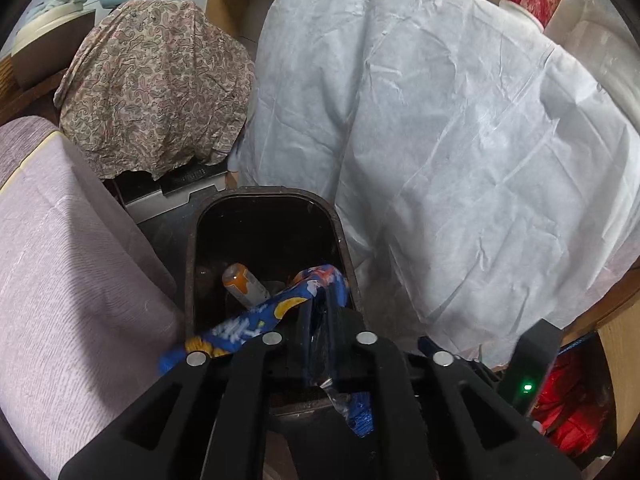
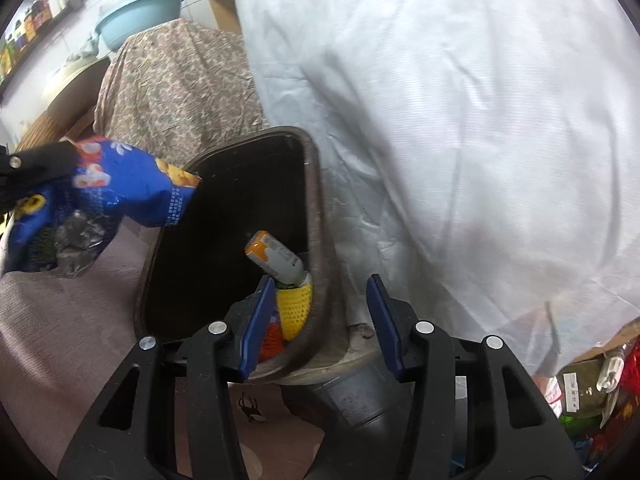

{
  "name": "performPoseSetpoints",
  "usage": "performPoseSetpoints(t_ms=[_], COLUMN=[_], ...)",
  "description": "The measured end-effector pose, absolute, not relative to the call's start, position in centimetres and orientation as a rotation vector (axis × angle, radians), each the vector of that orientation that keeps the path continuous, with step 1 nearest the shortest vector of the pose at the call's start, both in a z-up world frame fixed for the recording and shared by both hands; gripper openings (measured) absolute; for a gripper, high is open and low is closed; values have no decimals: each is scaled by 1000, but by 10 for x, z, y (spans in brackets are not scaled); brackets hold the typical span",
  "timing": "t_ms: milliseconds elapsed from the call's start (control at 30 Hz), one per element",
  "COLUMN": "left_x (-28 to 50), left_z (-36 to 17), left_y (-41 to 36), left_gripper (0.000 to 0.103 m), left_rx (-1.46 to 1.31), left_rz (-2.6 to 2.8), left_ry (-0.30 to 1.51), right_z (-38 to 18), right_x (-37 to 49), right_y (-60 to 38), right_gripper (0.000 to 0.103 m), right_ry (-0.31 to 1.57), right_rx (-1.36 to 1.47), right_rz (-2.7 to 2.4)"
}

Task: Collect trash
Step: 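Carry the wrapper and yellow net to the bin and release both, then move both tools back over the table toward the tissue and cracker bag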

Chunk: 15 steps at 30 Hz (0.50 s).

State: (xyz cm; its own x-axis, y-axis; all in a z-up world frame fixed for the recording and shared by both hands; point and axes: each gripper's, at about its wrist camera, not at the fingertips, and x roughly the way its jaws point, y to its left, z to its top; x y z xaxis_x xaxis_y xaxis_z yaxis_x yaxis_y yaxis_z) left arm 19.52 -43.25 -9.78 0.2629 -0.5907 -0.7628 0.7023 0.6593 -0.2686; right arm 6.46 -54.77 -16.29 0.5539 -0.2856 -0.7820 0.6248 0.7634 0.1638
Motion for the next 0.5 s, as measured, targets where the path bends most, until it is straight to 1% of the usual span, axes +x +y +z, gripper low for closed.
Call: performPoseSetpoints(t_ms=[67, 100, 133, 167, 233, 267, 333, 500], left_x=[195, 194, 194, 193, 192, 190, 186, 164], left_z=[-98, -97, -95, -93, -87, -83, -76, -56], left_y=[-433, -431, -428, -426, -422, -419, -414, -394], left_gripper=[34, 39, 47, 50, 51, 54, 57, 60], left_rx=[130, 118, 103, 92, 83, 76, 72, 152], left_rz=[-875, -873, -874, -874, -878, -881, -884, -879], left_ry=[969, 965, 959, 953, 941, 932, 913, 806], right_z=[-162, -161, -160, -159, -157, -155, -152, -139], right_x=[58, 56, 54, 53, 51, 51, 51, 54], right_y=[-552, -554, -556, -557, -558, -557, -554, -541], right_gripper=[49, 49, 49, 49, 49, 49, 49, 49], right_ry=[812, 810, 810, 809, 802, 799, 796, 775], right_rx=[468, 472, 476, 478, 485, 488, 485, 465], right_rz=[-575, -581, -585, -588, -589, -586, -578, -544])
